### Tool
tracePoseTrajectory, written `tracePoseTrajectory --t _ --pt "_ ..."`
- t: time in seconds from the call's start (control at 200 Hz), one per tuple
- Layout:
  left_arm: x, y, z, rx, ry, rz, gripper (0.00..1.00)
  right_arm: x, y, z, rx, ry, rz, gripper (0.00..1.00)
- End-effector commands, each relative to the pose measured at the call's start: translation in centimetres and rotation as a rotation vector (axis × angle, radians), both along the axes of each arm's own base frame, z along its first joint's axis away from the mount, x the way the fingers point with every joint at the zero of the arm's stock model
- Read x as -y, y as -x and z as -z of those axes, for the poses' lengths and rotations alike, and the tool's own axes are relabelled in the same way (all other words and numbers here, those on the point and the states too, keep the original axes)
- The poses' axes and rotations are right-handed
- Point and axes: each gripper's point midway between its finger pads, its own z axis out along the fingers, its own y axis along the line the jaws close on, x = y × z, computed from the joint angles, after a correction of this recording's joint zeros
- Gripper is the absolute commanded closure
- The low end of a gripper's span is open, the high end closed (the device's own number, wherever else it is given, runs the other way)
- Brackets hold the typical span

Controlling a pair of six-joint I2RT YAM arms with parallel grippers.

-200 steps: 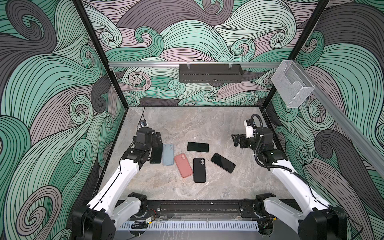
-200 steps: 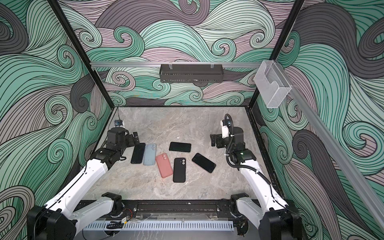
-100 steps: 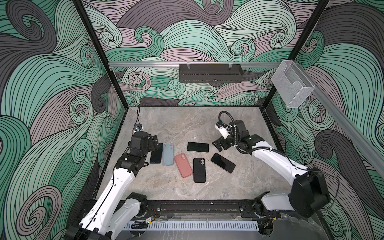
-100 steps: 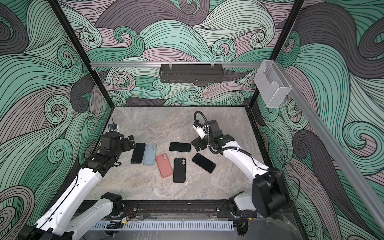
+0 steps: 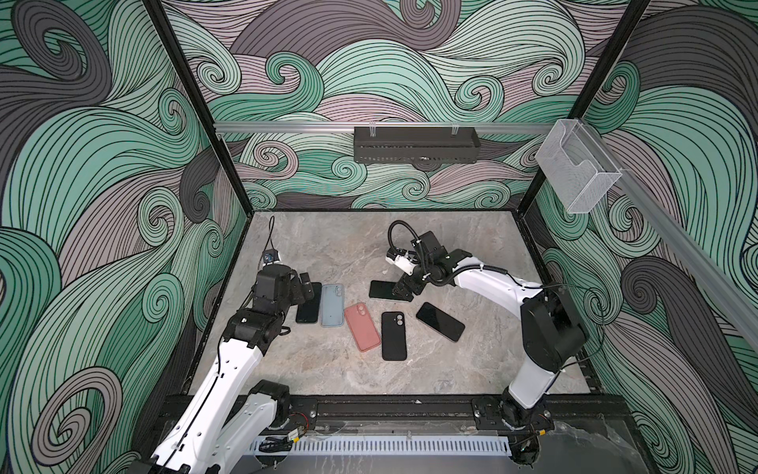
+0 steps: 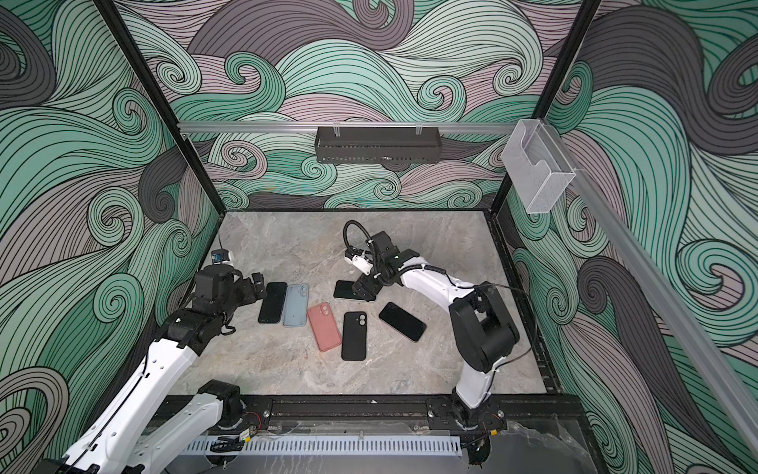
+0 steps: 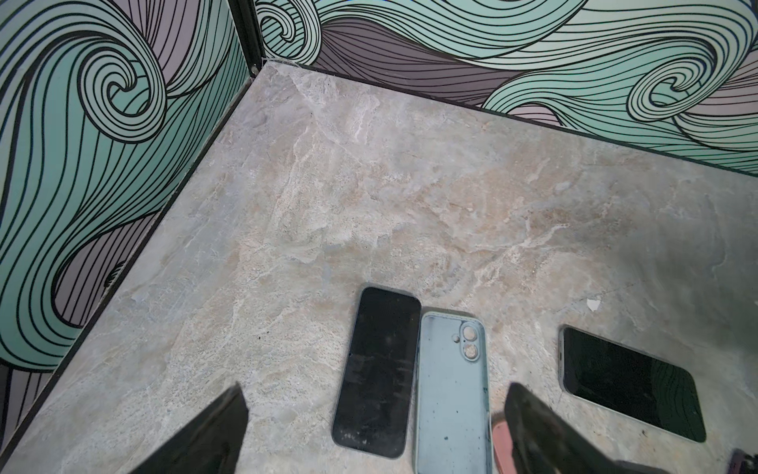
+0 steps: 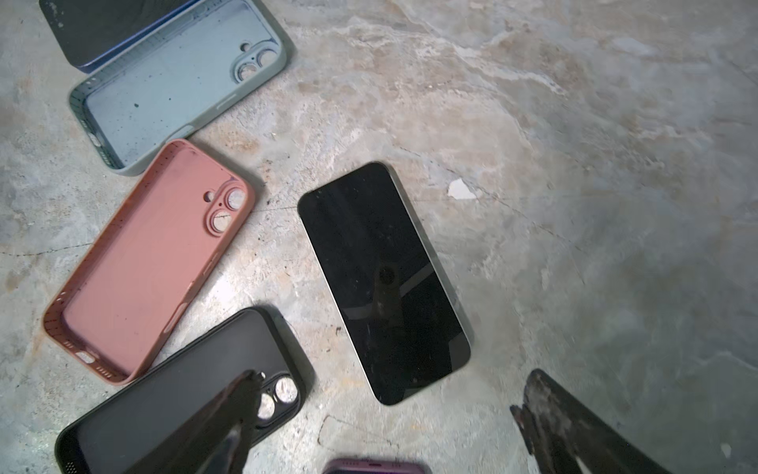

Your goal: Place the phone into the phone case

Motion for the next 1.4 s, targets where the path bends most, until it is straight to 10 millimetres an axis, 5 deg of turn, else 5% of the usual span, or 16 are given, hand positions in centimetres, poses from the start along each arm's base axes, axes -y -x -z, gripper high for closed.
tracePoseTrajectory --t 0.0,0.871,1.396 --pt "0.3 0.5 -0.9 0.001 0.005 0.016 0.01 -1.1 0.7 1.1 -0.03 0.032 -0.088 0.01" --pt "0.4 1.9 -3.1 0.025 -0.01 0.059 0.01 -3.3 0.4 7.4 -0.16 0.165 -0.196 0.01" --pt "0.2 2.3 -3.5 0.038 -0.021 0.061 0.02 -2.8 -0.5 8.7 -0.117 0.272 -0.181 0.03"
